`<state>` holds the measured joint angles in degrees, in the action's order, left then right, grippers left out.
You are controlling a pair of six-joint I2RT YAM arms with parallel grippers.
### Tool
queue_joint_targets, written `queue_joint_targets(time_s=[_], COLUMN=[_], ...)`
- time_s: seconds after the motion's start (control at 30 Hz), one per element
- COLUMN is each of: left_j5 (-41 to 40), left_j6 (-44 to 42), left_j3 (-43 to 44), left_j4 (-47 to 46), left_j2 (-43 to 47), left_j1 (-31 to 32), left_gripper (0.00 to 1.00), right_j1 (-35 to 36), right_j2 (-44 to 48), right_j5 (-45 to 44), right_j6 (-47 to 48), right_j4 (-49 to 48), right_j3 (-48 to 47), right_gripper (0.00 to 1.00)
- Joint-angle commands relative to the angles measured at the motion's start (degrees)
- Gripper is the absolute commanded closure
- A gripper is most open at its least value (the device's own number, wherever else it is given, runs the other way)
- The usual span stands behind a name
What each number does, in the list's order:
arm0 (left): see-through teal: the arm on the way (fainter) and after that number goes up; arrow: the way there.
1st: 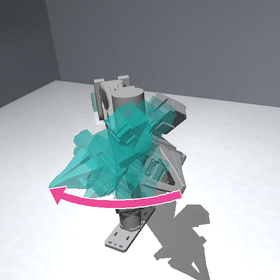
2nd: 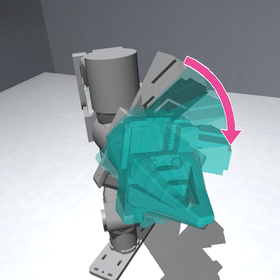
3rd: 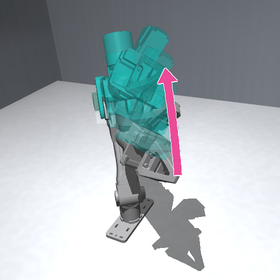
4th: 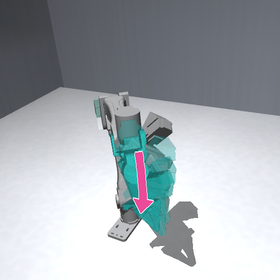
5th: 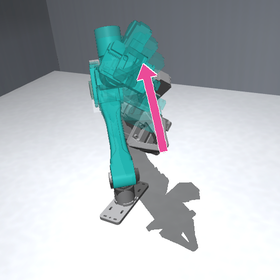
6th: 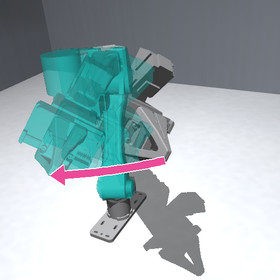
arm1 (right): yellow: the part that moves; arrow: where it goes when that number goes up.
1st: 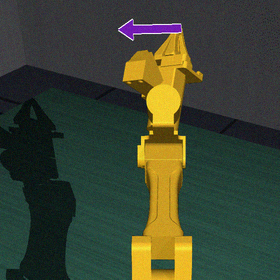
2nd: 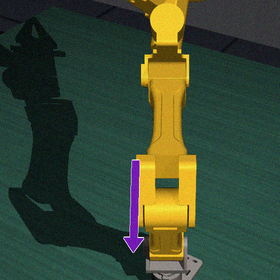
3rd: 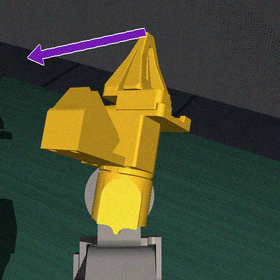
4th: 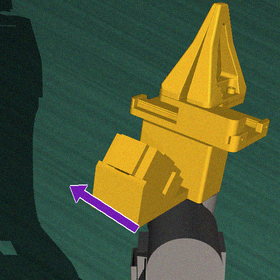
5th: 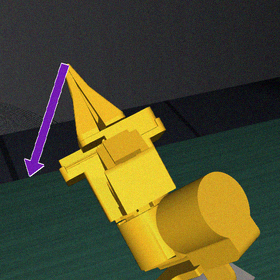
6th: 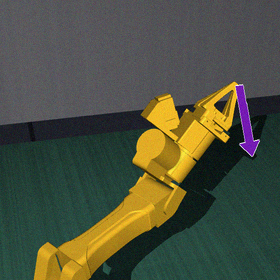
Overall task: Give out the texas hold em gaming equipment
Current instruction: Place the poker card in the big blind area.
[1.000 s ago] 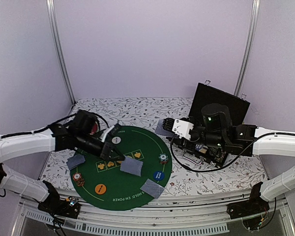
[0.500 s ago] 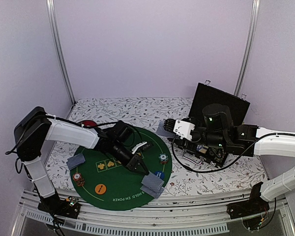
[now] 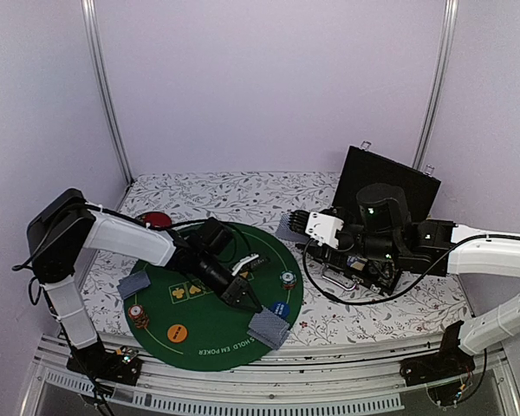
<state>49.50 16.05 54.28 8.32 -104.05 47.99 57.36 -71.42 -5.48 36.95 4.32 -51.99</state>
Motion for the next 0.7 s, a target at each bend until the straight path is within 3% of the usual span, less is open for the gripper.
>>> queue_joint_targets(time_s=[0.0,0.5,0.67], left_j5=[0.69,-1.82,-1.25], left_j6=[-0.05,3.54,3.38], left_j3=[-1.63,-3.45,-3.58], left_j4=[-2.72,-4.22,-3.14], left_j2=[-0.23,-1.32,-1.10], left_j1=[0.54,-0.65,-0.84], left_gripper=[1.00,1.00,0.77], right_j1=[-0.15,-0.15,-0.19], right_j2=[1.45,1.70,1.72], right_j5=[-0.33,-0.41,-0.52], right_j6=[-0.14,-0.12,0.03], right_j4=[-0.37,-0.34,-0.36], right_j3=[0.55,0.61,0.55], right_gripper=[0.55,0.55,0.55])
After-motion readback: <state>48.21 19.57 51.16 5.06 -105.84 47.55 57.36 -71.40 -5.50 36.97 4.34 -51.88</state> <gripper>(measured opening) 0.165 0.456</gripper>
